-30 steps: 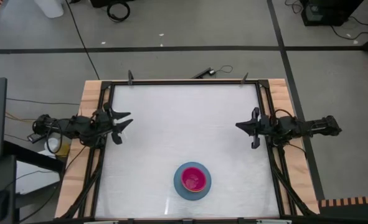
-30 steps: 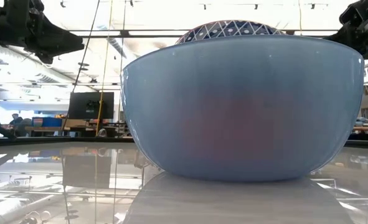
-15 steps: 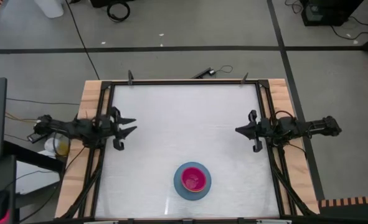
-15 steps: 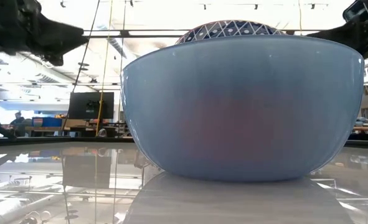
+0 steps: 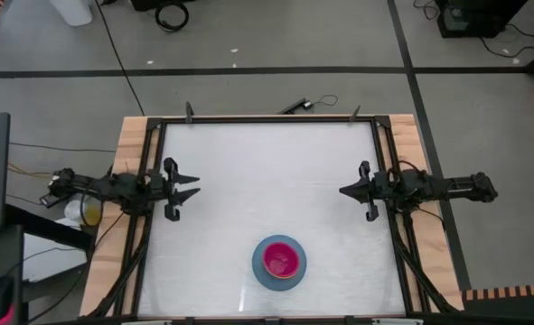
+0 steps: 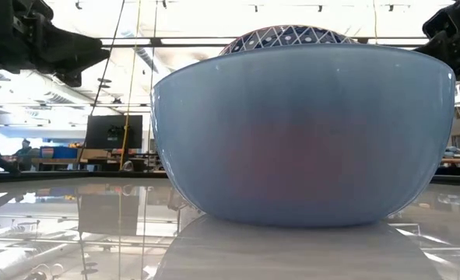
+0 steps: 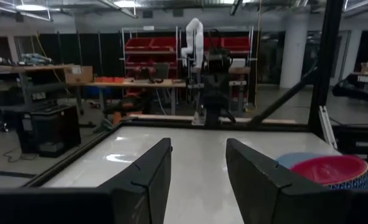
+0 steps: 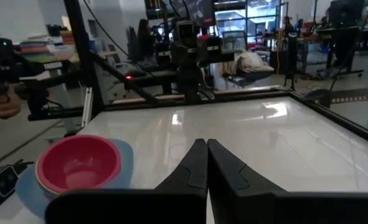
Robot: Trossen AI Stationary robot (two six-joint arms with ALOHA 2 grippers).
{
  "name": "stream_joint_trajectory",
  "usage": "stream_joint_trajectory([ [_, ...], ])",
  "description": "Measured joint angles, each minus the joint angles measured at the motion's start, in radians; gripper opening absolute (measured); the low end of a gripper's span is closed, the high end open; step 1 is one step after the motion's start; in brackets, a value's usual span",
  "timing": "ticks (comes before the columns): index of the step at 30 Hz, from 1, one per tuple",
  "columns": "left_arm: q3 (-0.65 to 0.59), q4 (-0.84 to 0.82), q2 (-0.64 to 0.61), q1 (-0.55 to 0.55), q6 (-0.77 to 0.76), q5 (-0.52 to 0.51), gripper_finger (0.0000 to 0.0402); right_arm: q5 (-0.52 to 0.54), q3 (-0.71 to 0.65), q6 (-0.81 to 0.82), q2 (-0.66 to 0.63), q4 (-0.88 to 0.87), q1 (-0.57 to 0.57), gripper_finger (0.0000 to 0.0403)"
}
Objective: Nest bowls inside each other
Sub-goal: Return To Home Position
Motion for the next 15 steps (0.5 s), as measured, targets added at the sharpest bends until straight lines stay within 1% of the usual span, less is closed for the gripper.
stream_joint_trajectory([
  [3, -0.004, 0.009, 0.002, 0.038, -0.01, 0.043, 0.0155, -0.001, 0.0, -0.008, 0.0, 0.02, -0.015, 0.0007],
  [4, -0.021, 0.045, 0.002, 0.052, -0.015, 0.058, 0.0155, -0.004, 0.0, -0.009, 0.0, 0.031, -0.021, 0.0007],
  [8, -0.032, 0.052, 0.01, 0.112, -0.032, 0.098, 0.0155, -0.046, -0.038, -0.001, 0.0, 0.122, -0.045, 0.0007],
  [11, -0.032, 0.05, 0.011, 0.138, -0.043, 0.121, 0.0155, -0.056, -0.039, 0.042, 0.011, 0.093, -0.059, 0.0007],
  [15, -0.032, 0.049, 0.008, 0.142, -0.025, 0.122, 0.0155, -0.074, -0.039, 0.079, 0.011, 0.076, -0.06, 0.0007],
])
